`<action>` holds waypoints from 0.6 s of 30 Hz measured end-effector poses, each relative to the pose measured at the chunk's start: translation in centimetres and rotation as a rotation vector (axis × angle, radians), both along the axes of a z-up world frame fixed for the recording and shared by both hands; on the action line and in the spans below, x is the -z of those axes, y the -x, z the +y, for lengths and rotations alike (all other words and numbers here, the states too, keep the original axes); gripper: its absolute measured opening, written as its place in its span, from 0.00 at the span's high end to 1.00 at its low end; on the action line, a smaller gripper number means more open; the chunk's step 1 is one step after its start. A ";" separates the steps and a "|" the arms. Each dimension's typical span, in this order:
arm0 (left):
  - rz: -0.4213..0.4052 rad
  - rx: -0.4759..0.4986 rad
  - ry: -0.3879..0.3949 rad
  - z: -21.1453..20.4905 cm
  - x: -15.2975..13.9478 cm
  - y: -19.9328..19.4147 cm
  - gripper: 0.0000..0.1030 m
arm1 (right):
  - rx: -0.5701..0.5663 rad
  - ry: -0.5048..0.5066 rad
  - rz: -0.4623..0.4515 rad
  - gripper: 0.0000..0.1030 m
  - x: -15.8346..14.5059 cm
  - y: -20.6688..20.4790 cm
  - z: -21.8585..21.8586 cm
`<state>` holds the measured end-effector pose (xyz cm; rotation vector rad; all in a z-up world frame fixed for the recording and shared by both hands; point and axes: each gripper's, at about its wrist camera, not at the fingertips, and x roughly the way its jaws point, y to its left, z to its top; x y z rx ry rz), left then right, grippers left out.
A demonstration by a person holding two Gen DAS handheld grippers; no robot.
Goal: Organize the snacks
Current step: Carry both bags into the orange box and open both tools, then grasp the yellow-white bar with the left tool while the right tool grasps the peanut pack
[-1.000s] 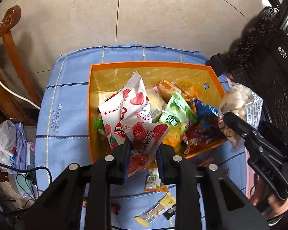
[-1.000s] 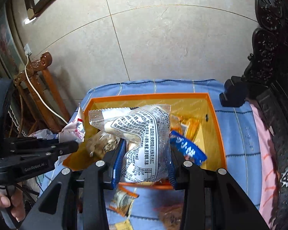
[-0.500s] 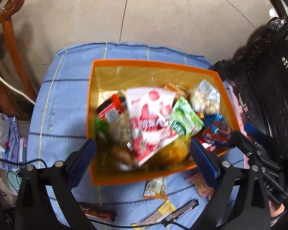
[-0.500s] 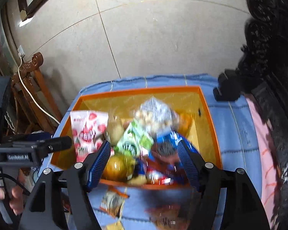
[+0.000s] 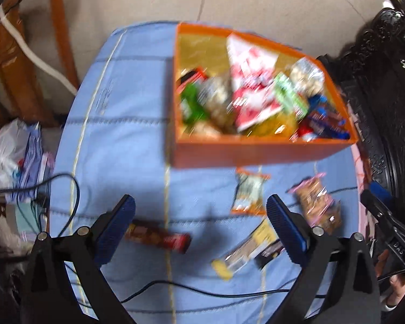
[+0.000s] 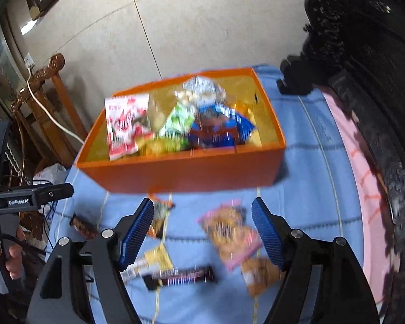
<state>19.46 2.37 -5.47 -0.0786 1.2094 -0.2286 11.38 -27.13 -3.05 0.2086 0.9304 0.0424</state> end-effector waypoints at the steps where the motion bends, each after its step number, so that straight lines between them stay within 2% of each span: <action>1: 0.010 -0.006 -0.005 0.5 0.5 0.5 0.07 | 0.000 -0.004 0.010 0.27 0.3 0.5 0.1; 7: 0.065 -0.037 -0.037 2.4 3.0 3.4 0.07 | 0.000 -0.006 0.077 0.26 2.7 3.7 1.5; 18: 0.145 0.073 -0.077 -0.9 6.2 6.4 0.07 | 0.073 0.026 0.146 0.25 5.2 6.9 0.4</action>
